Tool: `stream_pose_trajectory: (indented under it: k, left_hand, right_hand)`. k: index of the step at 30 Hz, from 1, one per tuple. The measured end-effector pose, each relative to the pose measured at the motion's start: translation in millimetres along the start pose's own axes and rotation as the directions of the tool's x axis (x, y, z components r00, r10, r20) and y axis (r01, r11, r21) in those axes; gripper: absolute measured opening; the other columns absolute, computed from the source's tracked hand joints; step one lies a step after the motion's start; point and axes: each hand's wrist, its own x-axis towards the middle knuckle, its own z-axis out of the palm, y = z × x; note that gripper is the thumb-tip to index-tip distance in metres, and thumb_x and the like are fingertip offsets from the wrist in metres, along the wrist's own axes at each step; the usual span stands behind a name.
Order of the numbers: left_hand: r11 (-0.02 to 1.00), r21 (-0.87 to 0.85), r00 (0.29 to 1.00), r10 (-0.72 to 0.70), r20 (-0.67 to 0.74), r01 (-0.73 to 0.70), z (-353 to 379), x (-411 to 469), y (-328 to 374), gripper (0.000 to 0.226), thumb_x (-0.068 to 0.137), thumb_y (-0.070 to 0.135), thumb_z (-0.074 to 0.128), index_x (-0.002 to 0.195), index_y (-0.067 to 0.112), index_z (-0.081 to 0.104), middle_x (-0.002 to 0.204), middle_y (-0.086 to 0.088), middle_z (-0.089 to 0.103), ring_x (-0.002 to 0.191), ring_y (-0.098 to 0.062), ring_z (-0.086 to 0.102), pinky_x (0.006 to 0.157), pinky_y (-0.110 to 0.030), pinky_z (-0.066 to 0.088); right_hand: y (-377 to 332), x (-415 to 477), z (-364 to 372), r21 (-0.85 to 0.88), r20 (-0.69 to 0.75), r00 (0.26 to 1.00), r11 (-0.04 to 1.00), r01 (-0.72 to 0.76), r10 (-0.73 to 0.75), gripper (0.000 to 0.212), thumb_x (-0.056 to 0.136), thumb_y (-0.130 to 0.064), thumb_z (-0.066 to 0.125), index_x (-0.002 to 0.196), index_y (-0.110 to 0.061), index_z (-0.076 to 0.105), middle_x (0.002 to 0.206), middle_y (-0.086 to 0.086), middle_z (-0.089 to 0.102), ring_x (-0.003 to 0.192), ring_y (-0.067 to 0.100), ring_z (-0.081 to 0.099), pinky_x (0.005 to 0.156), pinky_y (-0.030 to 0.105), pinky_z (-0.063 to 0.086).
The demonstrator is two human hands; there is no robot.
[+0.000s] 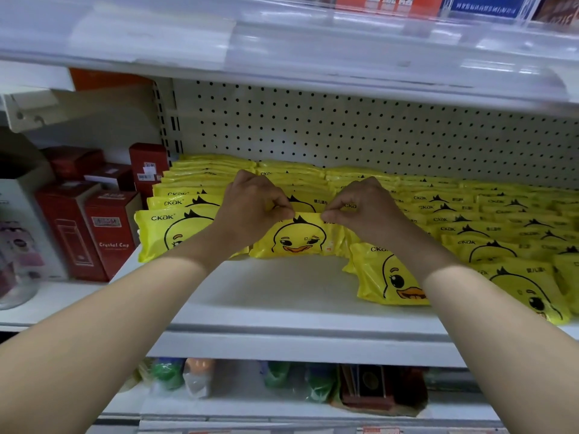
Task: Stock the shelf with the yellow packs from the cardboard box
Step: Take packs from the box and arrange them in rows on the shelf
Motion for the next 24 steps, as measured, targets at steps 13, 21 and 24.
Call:
stream_pose_trajectory:
  k: [13, 21, 24]
  left_hand:
    - [0.955, -0.23, 0.941, -0.108, 0.322, 0.188, -32, -5, 14, 0.008, 0.088, 0.027, 0.07, 0.087, 0.019, 0.072, 0.086, 0.005, 0.07, 0.056, 0.01, 0.053, 0.049, -0.003, 0.035]
    - [0.993, -0.083, 0.96, -0.059, 0.275, 0.085, -28, 8, 6, 0.007, 0.082, 0.024, 0.076, 0.083, 0.017, 0.076, 0.087, 0.005, 0.072, 0.083, 0.002, 0.055, 0.069, -0.006, 0.036]
    - [0.992, 0.123, 0.985, 0.016, 0.171, -0.038, -16, 17, 0, 0.008, 0.083, 0.03, 0.074, 0.088, 0.025, 0.075, 0.092, 0.002, 0.064, 0.107, -0.017, 0.044, 0.088, -0.025, 0.031]
  right_hand:
    - [-2, -5, -2, 0.257, 0.153, 0.987, 0.962, -0.094, 0.055, 0.004, 0.085, -0.028, 0.076, 0.086, -0.024, 0.075, 0.089, -0.015, 0.073, 0.09, -0.004, 0.064, 0.082, 0.018, 0.044]
    - [-8, -1, 3, 0.247, 0.069, 0.986, 0.955, -0.167, 0.154, 0.003, 0.08, -0.023, 0.08, 0.081, -0.02, 0.079, 0.08, -0.017, 0.071, 0.079, -0.011, 0.061, 0.065, 0.003, 0.039]
    - [-13, 6, 13, 0.119, -0.069, 0.985, 0.982, -0.148, 0.157, 0.008, 0.082, -0.026, 0.078, 0.081, -0.018, 0.079, 0.076, -0.018, 0.068, 0.079, -0.007, 0.061, 0.07, 0.013, 0.046]
